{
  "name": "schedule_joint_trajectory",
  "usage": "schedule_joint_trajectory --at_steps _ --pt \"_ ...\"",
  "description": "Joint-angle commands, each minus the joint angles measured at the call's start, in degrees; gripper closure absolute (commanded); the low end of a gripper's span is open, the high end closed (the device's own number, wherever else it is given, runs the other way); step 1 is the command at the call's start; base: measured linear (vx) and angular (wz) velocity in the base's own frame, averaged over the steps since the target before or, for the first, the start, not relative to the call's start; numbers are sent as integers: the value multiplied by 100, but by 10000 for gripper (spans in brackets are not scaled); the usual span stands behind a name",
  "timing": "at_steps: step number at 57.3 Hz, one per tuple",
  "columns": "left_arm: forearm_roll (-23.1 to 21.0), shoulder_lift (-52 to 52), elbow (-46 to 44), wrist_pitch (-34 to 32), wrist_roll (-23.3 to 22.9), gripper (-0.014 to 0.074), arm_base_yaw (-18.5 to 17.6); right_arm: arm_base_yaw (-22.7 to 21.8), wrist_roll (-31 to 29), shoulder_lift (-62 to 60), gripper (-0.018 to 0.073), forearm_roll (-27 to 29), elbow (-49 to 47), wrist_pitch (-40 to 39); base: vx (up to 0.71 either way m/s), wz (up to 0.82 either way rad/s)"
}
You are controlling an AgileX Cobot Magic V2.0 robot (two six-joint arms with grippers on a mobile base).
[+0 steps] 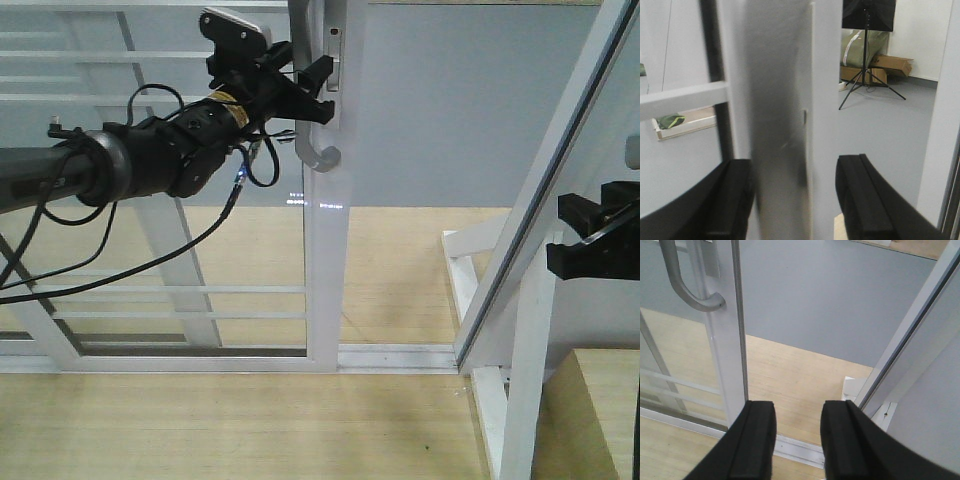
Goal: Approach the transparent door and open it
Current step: 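Close the left gripper around the silver curved door handle, then pull the handle with the left gripper, sliding the door away from the frame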
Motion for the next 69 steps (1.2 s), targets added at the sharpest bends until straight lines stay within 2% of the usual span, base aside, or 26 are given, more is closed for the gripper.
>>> schedule_joint_trajectory --at_steps 1,7,10,17,28,32,38,46,59,69 --pt "-136 -96 -562 -274 -29 116 -35 -28 -6 -55 244 -67 -166 -349 0 0" --pt "-149 102 -957 -74 261 116 -35 -28 -6 -55 244 -66 -166 -319 0 0" --pt "-322 132 -1079 211 547 116 -31 -28 -6 -55 244 -66 -166 -319 0 0" --pt "-1193 120 -1124 638 1287 116 -31 -28 -6 -55 244 -74 -166 -318 0 1" --pt "-2479 77 -1124 577 1868 116 -31 -28 -6 -55 244 -160 -166 -313 0 0" --pt "-2754 44 -1124 582 2052 116 -31 -28 -6 -55 244 -213 -166 -311 0 0" --pt "-2834 -16 -1124 627 2300 116 -31 -28 -6 -55 244 -214 -166 -306 0 0" --pt "-2834 -113 -1124 723 2323 126 -31 -28 -6 -55 244 -230 -166 -331 0 0" --pt "-2834 -396 -1119 1674 2370 202 -31 -28 -5 -55 244 -483 -166 -313 0 0" --pt "-2834 -470 -1119 1906 2370 232 18 -28 -5 -55 244 -502 -166 -313 0 0"
